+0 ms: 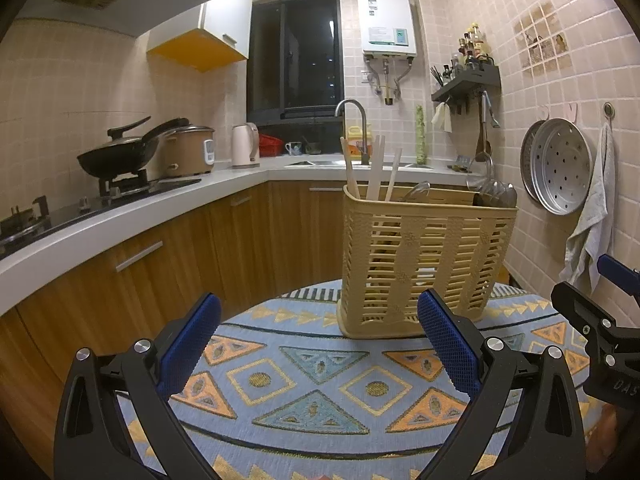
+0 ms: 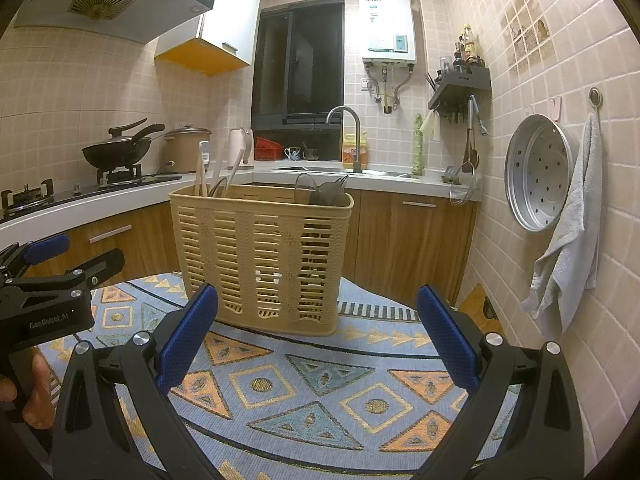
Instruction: Organize utensils
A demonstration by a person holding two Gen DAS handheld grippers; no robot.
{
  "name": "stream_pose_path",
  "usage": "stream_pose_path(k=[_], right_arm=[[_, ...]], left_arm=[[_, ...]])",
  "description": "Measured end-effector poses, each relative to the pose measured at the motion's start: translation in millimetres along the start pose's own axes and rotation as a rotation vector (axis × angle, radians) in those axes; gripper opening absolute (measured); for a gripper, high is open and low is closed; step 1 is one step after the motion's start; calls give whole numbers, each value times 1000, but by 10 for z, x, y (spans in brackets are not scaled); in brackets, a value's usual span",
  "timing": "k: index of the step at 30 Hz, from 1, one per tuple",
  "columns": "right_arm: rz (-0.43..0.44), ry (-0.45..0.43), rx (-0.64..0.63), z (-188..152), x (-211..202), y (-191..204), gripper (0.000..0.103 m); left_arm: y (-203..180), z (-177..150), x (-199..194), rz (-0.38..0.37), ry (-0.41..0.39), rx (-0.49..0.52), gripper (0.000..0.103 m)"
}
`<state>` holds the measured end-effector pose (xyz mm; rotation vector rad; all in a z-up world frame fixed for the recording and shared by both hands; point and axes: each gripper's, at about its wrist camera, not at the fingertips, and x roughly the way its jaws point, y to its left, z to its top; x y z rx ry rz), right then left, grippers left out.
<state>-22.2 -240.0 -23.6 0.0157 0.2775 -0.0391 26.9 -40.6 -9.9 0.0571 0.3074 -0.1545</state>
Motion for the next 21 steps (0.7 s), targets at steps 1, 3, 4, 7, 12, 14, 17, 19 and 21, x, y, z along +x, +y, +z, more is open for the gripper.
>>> stream_pose_path(k=[1,3,4,7,12,14,17,19,21], right_arm=[[0,0,0,0,0,0,95],[0,-2,-2,1,2,2,95],[0,-2,-3,-3,3,4,95],[3,-3,-4,-7,9,10,95],[4,-3,-3,-7,7,10,95],[5,-4,-3,-8,6,10,95],[5,-3,-4,-9,6,12,95],[3,-2,-4,-9,7,11,95],[1,2,-2,-8,12,2,95]], left_arm=[[0,0,0,0,0,1,95],[0,0,2,-1,0,4,95],[2,-1,3,-2,2,4,95],[-6,-4,7,-4,5,2,95],[-7,-8,14,-2,6,3,95],[-17,-12,13,2,7,4,95],[-22,-13,10,9,6,3,95],[-25,-10,4,20,1,4,95],[-18,-5,1,30,-2,0,95]])
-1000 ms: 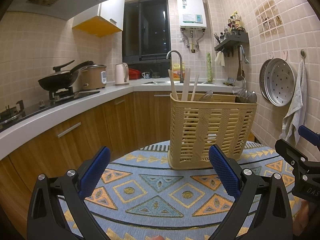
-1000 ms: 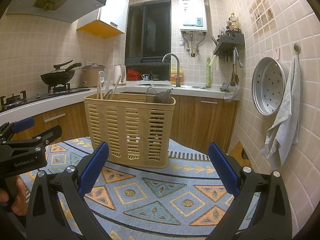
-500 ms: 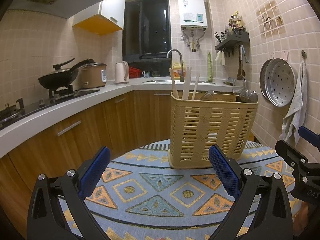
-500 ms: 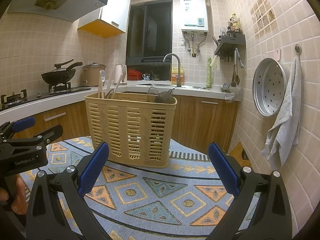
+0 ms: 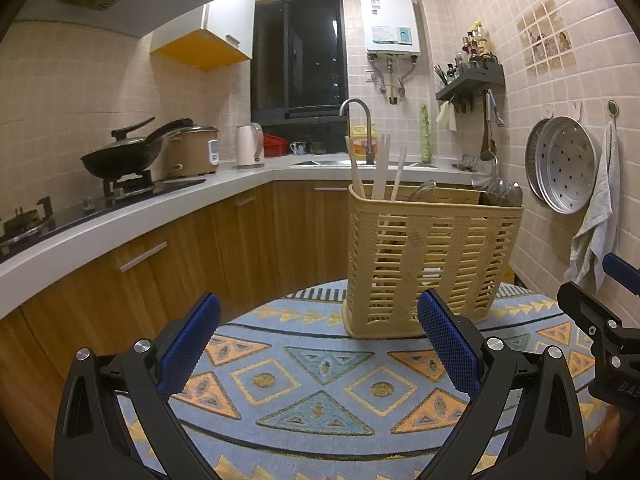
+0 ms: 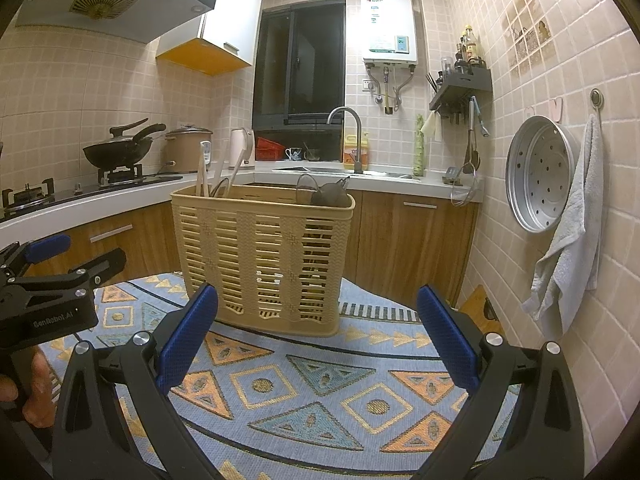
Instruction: Organize utensils
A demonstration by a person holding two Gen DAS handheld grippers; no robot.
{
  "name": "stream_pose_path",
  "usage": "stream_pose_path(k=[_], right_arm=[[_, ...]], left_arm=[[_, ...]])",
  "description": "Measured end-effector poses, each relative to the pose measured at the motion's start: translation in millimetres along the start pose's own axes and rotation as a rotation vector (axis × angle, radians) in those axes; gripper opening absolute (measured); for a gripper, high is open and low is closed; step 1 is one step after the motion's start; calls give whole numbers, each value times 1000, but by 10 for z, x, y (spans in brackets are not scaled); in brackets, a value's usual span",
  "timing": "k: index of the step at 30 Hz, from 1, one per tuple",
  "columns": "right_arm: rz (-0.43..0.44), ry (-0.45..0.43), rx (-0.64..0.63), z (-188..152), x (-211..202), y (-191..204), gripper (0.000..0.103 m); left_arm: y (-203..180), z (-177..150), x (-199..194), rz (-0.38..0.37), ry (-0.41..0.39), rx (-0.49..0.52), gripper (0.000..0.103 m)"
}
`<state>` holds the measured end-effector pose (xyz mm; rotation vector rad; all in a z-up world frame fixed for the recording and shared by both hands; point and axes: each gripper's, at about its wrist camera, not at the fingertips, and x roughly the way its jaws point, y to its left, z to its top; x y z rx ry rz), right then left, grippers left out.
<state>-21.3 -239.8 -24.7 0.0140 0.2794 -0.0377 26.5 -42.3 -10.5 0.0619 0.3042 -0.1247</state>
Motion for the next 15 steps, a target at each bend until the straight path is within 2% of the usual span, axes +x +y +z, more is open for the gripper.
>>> stream_pose_path(k=[4,8,15], right_arm=[[0,-1,4,11,-9,-6,95],[0,3,-5,9,4,6,95],[-4,6,1,7,12,-8,95]], left_arm=[[40,7,-37,4,-25,-15,96],[55,27,-26,-26,-12,-26,96],[90,43,-20,-22,-1,-42,96]])
